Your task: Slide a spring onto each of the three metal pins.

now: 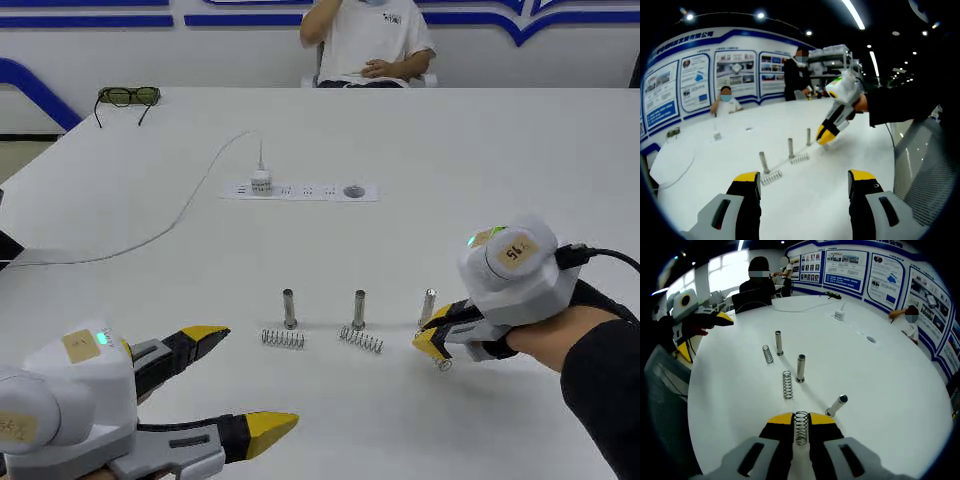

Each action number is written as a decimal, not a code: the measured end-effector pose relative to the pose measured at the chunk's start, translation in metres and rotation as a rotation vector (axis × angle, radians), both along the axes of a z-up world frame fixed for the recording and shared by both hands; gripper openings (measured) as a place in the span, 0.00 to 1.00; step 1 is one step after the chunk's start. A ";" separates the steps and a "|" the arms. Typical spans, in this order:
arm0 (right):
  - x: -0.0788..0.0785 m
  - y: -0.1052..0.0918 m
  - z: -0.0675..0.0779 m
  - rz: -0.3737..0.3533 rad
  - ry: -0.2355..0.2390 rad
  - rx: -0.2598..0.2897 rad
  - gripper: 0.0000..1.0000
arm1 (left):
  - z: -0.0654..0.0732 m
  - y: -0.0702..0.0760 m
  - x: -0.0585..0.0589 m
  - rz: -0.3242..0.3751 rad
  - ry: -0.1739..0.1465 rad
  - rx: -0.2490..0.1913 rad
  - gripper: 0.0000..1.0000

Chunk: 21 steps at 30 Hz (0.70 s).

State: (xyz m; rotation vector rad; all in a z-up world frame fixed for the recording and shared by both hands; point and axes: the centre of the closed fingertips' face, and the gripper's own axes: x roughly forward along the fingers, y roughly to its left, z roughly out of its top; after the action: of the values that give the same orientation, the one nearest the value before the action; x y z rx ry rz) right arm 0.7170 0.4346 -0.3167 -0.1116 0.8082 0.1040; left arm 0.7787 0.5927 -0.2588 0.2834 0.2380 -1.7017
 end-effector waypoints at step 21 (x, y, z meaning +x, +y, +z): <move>0.002 0.023 0.042 0.007 -0.104 0.036 0.12 | 0.003 -0.037 -0.022 -0.118 0.000 0.001 0.65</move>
State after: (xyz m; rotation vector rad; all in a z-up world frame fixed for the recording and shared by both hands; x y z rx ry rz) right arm 0.7188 0.4579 -0.2743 -0.0847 0.7016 0.1182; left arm 0.7567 0.5560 -0.2559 0.3030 0.2261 -1.8182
